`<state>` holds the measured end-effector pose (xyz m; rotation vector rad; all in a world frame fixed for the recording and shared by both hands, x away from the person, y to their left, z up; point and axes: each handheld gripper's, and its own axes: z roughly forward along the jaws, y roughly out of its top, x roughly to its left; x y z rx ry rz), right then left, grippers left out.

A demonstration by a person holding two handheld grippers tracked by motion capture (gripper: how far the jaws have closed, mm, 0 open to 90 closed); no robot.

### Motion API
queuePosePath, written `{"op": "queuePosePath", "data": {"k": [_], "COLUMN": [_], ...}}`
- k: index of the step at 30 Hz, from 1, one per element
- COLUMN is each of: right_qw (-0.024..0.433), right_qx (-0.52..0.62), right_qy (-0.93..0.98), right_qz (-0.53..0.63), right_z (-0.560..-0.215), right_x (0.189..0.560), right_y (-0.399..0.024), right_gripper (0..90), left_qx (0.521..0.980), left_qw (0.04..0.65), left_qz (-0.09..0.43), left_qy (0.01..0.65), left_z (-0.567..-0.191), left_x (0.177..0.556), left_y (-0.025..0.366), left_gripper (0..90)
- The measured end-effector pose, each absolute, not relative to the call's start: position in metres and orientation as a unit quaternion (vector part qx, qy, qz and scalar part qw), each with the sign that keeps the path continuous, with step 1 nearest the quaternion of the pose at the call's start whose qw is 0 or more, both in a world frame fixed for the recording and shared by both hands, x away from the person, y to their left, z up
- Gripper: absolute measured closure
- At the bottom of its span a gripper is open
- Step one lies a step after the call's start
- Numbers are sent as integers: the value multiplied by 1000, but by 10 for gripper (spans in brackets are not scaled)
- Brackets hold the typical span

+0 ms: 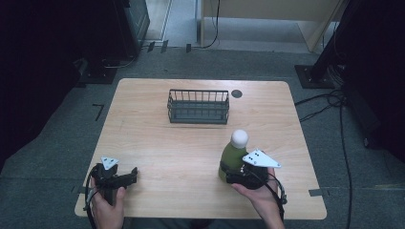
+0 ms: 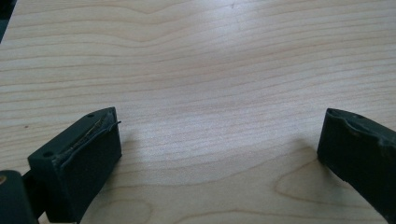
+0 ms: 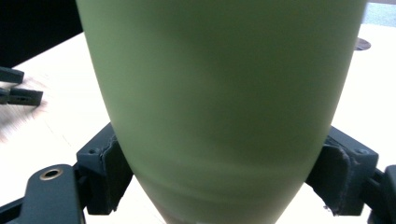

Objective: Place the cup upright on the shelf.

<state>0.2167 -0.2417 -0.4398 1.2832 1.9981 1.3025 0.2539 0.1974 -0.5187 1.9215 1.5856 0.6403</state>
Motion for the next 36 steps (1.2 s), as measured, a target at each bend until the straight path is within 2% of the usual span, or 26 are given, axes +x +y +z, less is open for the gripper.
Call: {"op": "queuePosePath", "data": {"k": [5,14,18,36], "right_qw": [206,221,203,203], "right_qx": [466,461,465,452], "right_qy": [716,719,719,727], "right_qz": [477,470,476,475], "right_z": [-439,-436,-434,-417], "right_x": [220,220,223,236], "right_y": [-242,-241,-244,-238], "right_gripper": [174,199,203,204], "left_qx": [717,718,718,718], "left_qw": [280,280,280,280], "left_qz": [239,239,239,239], "left_qy": [591,591,591,591], "left_z": [-519,-519,-519,-519], "left_x": [254,254,254,254], "left_y": [197,198,198,198], "left_gripper": [0,0,0,0]}}
